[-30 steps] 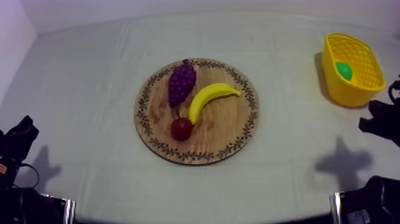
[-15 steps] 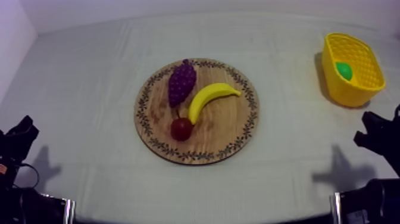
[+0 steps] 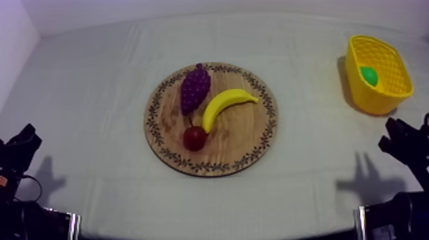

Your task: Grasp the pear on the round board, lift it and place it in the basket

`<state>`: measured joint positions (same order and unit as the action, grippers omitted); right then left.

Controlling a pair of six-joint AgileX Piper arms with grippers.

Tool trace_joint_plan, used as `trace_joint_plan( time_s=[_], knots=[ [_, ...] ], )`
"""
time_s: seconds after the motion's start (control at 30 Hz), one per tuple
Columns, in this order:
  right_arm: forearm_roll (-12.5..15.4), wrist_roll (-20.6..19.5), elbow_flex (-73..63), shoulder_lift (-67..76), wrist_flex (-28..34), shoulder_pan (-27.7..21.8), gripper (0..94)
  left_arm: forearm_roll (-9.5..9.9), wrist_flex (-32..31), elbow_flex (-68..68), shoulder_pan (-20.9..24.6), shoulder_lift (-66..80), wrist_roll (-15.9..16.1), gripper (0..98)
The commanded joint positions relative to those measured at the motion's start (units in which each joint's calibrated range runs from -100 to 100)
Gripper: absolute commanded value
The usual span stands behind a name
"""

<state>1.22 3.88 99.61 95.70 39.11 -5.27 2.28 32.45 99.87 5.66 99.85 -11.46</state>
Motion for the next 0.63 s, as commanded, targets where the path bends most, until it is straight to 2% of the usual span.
trace_joint_plan(
  time_s=[0.0, 0.23, 0.6],
  knots=[
    [0.0, 3.8, 0.1, 0.1, -0.1, 0.0, 6.7, 0.0, 0.0, 0.0, 0.0, 0.0, 0.0, 0.1],
    [0.0, 7.4, 0.2, 0.1, -0.4, 0.0, 1.1, 0.0, 0.0, 0.0, 0.0, 0.0, 0.0, 0.1],
    [0.0, 8.0, 0.2, 0.1, -0.4, 0.0, 0.6, 0.0, 0.0, 0.0, 0.0, 0.0, 0.0, 0.1]
  ],
)
